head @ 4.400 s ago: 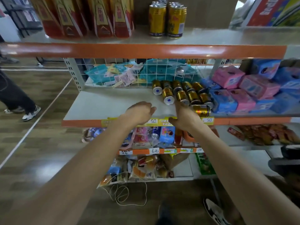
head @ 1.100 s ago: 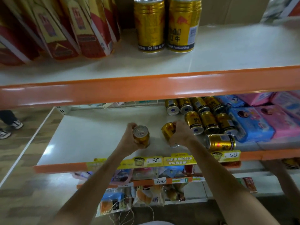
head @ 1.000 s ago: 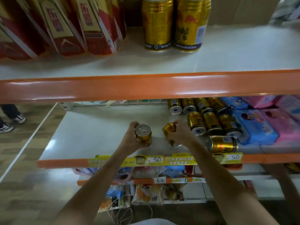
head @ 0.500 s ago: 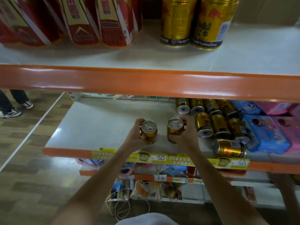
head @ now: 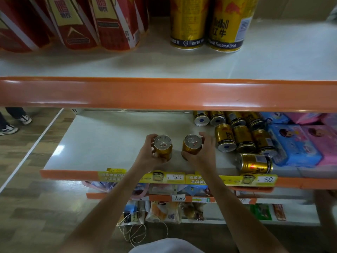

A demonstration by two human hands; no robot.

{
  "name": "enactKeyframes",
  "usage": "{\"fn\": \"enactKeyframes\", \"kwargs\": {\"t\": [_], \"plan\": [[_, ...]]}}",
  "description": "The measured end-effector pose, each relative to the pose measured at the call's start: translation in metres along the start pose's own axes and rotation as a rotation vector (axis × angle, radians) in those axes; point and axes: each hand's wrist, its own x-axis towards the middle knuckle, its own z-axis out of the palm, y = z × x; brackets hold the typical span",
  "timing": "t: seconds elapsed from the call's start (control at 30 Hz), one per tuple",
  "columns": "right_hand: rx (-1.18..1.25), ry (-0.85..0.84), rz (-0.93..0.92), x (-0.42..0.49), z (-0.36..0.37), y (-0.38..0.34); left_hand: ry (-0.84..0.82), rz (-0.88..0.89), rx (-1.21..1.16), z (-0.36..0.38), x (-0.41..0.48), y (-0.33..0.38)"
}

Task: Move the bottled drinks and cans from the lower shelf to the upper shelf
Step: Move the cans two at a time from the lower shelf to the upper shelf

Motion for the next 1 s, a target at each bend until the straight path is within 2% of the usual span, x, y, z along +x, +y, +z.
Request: {"fn": "enactKeyframes", "kwargs": {"t": [0.13, 0.37, 0.57, 0.73, 0.87, 1.0], "plan": [[-0.084, 0.101, 0.058, -0.003, 0.005, -0.008, -0.002, 0.003, -0.010, 0.000, -0.001, -0.001], [-0.067, -0.105, -0.106, 0.006, -0.020, 0.004, -0.006, 0.001, -0.014, 0.000, -0.002, -0.005], [-0.064, -0.015, -0.095, 0.003, -0.018, 0.014, -0.045, -0.012, -0.095, -0.008, -0.001, 0.003], [0.002, -0.085, -0.051, 0.002, -0.017, 0.019, -0.053, -0.048, -0.274, -0.015, 0.004, 0.008], [-0.008, -0.137, -0.058, 0.001, -0.020, 0.026, -0.118, 0.006, -0.088, -0.018, 0.007, 0.006], [0.011, -0.129, -0.075, -0.002, -0.021, 0.024, -0.018, 0.054, 0.081, -0.012, 0.006, 0.002]]}}
